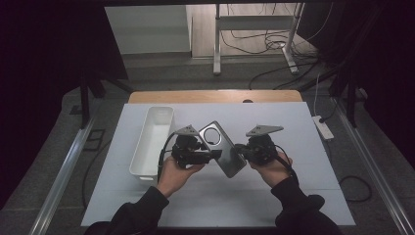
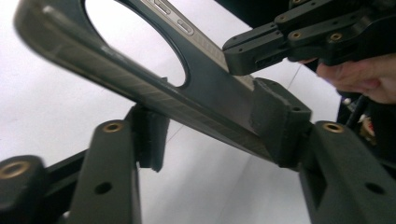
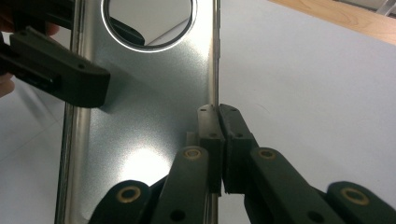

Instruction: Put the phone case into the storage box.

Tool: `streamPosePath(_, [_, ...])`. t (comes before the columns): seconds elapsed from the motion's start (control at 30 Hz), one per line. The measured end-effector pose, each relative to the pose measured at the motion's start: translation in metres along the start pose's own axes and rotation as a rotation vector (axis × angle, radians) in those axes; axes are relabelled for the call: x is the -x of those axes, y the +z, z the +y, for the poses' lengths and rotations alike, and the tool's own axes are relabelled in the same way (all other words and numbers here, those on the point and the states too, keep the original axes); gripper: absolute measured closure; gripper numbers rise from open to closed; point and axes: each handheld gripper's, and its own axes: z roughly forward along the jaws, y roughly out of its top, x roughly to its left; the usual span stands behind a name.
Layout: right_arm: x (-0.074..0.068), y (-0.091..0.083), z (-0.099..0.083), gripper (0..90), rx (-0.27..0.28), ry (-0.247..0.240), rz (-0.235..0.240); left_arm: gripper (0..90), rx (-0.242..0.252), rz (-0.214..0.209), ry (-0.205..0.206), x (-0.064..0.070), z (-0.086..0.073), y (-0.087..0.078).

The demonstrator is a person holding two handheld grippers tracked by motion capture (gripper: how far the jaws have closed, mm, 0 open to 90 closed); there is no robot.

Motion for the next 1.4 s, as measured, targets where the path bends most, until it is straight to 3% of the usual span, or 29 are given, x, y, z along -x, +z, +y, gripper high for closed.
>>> streamPosePath(0.3, [-0.002,0.002,-0.001,88.1,-0.005,-0.012,-0.002,71.8,0.021,-0.065,-0.06,-0.004,0.0,-0.004])
streamPosePath(0.33, [-0.003,0.003,-0.002,87.9,-0.006,-0.009,0.001,78.9,0.025,-0.071,-0.059,-0.004,-0.001,-0.004])
streamPosePath(0.5, [-0.003,0.004,-0.002,86.6,-0.009,-0.02,0.011,79.3,0.011,-0.043,-0.025,-0.001,0.002,-0.007])
streamPosePath(0.57, [-0.004,0.003,-0.001,81.6,-0.002,-0.024,0.018,79.4,0.013,-0.028,-0.02,0.0,0.002,-0.009])
streamPosePath(0.7, [-0.001,-0.002,0.002,63.1,0.017,-0.036,0.029,79.4,0.0,0.004,0.009,-0.001,0.003,-0.013])
streamPosePath(1.03, [0.008,-0.002,0.005,11.7,-0.004,-0.02,0.13,79.3,-0.022,-0.005,0.048,-0.005,0.004,-0.022])
streamPosePath(1.17, [0.006,0.0,0.004,4.6,-0.034,-0.025,0.147,79.3,-0.029,-0.015,0.063,-0.005,0.004,-0.023])
streamPosePath(1.33, [0.001,0.004,0.004,4.6,-0.074,-0.022,0.156,79.3,-0.029,-0.035,0.081,-0.003,0.006,-0.024])
streamPosePath(1.4, [-0.001,0.004,0.005,9.3,-0.071,-0.032,0.149,79.3,-0.028,-0.048,0.089,-0.002,0.006,-0.024])
